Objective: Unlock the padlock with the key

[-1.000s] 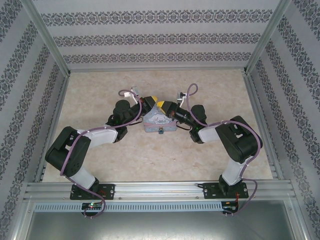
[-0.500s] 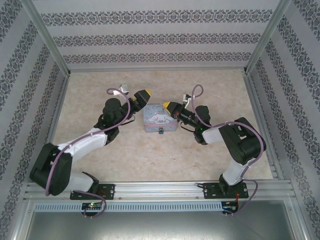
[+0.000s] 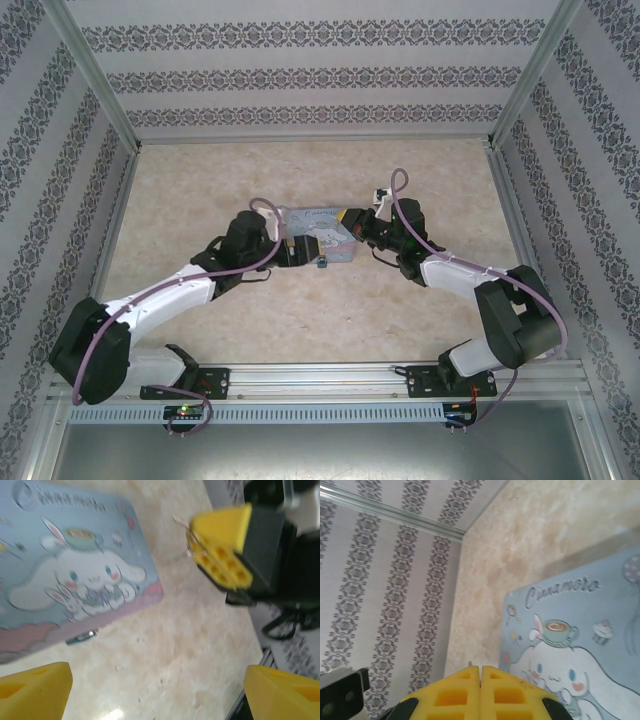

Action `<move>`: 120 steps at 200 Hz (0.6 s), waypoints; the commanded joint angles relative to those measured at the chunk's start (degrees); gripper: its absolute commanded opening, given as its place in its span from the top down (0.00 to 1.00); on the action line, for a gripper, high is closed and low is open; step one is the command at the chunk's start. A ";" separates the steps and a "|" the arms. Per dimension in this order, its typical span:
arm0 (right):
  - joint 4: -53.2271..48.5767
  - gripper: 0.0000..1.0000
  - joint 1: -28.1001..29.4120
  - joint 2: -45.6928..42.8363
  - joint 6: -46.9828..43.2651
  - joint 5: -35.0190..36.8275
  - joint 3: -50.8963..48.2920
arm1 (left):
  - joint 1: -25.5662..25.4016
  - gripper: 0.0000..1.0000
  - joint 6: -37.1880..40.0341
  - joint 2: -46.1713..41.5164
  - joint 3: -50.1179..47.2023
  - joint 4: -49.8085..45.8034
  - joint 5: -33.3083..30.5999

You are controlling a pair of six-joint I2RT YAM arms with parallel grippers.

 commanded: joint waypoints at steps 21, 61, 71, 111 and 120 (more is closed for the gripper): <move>-0.74 1.00 -0.72 2.29 -0.57 0.79 1.70 | -2.91 0.26 5.72 6.10 -1.38 2.74 -1.57; 2.96 1.00 -0.84 5.19 2.18 1.93 1.53 | -3.71 0.32 7.54 12.34 0.07 5.96 -1.25; 3.13 1.00 -0.84 5.50 2.36 2.51 1.53 | -3.84 0.33 8.07 13.69 0.45 6.47 -1.30; 3.19 1.00 -0.82 6.55 2.98 4.36 1.92 | -3.87 0.33 10.42 18.63 0.39 9.15 -3.59; 3.62 1.00 -0.76 7.01 3.32 4.49 1.96 | -3.97 0.33 10.86 19.32 0.00 10.28 -4.55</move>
